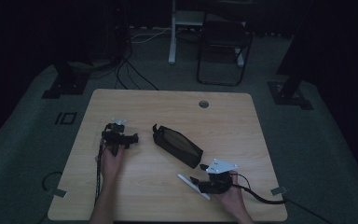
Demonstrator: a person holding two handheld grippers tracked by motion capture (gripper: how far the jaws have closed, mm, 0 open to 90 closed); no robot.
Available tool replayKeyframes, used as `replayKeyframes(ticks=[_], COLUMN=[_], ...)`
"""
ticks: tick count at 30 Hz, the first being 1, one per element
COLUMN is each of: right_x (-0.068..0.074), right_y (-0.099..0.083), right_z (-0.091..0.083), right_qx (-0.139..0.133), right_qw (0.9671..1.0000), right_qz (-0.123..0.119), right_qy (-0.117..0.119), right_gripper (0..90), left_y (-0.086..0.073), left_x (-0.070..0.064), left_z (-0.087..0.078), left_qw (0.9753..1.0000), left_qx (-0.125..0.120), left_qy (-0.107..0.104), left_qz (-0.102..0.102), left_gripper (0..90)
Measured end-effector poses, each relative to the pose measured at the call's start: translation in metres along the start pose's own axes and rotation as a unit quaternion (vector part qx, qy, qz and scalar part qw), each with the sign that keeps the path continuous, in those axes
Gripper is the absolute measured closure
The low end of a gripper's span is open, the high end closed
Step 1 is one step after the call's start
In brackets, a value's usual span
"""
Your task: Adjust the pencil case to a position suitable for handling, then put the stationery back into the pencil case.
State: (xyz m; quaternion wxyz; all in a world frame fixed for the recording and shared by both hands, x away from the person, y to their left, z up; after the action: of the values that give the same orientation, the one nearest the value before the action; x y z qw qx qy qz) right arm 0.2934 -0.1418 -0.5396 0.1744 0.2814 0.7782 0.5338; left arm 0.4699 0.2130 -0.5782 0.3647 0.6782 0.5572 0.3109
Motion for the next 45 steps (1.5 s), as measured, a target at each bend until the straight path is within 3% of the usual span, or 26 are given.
replayKeyframes(ticks=[19, 25, 45], right_x=[0.006, 0.006, 0.008], right_y=[-0.028, -0.032, -0.036], right_z=[0.009, 0.013, 0.011], right_qx=[0.050, 0.063, 0.068], right_qw=[0.9985, 0.9978, 0.9972], right_qz=[-0.018, -0.012, -0.026], right_qy=[0.010, 0.016, 0.018], right_gripper=[40.9, 41.4, 43.2], left_y=[0.000, 0.000, 0.000], left_x=[0.000, 0.000, 0.000], left_z=[0.000, 0.000, 0.000], left_qw=[1.0000, 1.0000, 1.0000], left_qx=[0.000, 0.000, 0.000], left_qy=[0.000, 0.000, 0.000], left_qz=[0.000, 0.000, 0.000], left_gripper=[0.5, 0.5, 0.5])
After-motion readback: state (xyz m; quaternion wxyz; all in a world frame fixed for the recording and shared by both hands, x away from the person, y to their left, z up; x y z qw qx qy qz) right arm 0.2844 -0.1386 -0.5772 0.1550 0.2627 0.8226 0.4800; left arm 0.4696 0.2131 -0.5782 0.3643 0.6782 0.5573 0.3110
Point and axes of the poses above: each handheld gripper's, and its own axes: z roughly forward along the jaws, y roughly out of its top, x roughly to its left, the point moved 4 cm from there along z, roughly forward along the jaws, and after that the axes turned 14 degrees about -x, right-handed, at the moved point
